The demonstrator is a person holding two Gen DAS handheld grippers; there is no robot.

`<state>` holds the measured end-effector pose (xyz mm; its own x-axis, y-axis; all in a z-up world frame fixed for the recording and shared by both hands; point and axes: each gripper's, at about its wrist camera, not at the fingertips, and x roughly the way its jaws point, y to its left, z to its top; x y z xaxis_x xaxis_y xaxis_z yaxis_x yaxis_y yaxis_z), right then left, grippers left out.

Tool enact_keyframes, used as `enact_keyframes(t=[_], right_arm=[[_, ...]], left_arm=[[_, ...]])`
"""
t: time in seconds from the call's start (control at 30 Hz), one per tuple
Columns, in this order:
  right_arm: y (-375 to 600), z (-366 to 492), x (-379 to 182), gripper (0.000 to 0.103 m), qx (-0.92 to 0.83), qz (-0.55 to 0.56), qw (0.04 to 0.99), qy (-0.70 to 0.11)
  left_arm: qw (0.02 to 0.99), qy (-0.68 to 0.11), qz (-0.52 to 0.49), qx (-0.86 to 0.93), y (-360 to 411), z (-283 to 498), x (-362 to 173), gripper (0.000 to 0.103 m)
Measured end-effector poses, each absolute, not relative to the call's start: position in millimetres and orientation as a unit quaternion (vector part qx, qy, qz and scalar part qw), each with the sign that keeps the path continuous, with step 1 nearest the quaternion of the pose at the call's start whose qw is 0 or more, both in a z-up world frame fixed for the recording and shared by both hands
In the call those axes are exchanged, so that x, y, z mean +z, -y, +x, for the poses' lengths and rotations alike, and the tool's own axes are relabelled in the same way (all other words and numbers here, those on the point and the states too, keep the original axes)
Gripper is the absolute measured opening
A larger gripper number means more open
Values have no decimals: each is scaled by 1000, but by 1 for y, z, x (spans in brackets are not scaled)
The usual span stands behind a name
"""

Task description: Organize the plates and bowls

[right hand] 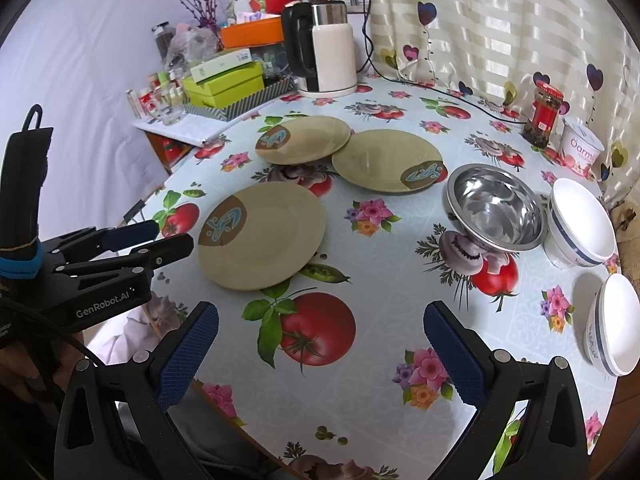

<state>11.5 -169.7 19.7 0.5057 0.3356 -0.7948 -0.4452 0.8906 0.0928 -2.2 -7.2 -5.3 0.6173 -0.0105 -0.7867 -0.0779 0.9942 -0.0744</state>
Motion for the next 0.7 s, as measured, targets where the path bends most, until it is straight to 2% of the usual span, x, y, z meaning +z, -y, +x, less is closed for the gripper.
enact_keyframes(t=[0.7], right_arm=[[167, 11, 19, 103, 227, -61, 864, -445]], left_arm=[[897, -437, -62, 14, 5, -2, -7, 53]])
